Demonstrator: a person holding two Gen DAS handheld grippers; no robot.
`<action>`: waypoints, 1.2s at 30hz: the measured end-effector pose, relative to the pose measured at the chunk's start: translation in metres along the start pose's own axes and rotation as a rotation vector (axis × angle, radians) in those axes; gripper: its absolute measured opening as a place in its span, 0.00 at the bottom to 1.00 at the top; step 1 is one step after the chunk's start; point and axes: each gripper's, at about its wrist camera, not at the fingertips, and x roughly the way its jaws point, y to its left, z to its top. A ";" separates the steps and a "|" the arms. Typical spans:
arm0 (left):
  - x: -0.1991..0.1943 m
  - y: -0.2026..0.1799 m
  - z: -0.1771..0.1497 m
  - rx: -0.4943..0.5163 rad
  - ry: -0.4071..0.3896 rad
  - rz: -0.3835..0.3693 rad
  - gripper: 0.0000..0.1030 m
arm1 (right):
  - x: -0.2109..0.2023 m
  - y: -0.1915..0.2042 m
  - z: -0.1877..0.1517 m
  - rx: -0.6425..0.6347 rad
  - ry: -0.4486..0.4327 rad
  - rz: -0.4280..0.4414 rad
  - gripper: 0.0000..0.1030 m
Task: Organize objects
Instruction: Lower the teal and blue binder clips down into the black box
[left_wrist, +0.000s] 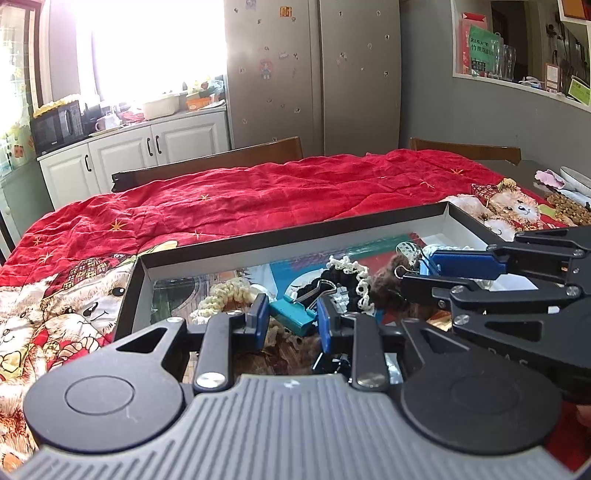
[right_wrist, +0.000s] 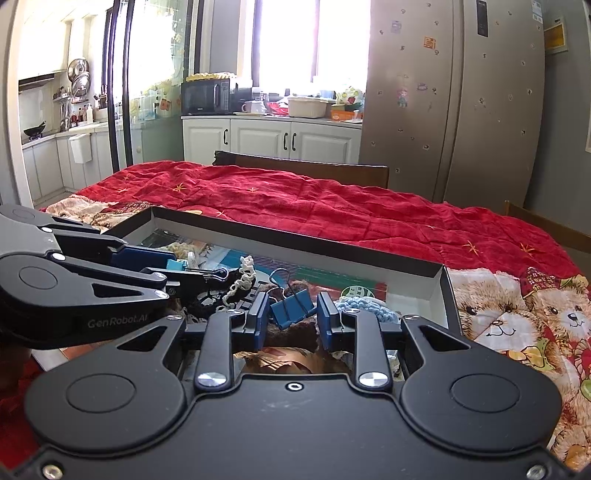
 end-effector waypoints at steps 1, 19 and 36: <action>0.000 0.000 0.000 0.000 0.001 0.001 0.33 | 0.000 0.000 0.000 -0.003 0.001 0.000 0.26; -0.001 -0.002 0.000 0.009 -0.002 0.012 0.51 | 0.002 0.001 -0.001 -0.009 -0.002 0.002 0.32; -0.020 -0.002 0.006 -0.029 -0.043 0.043 0.63 | -0.015 -0.002 0.003 0.024 -0.023 0.029 0.38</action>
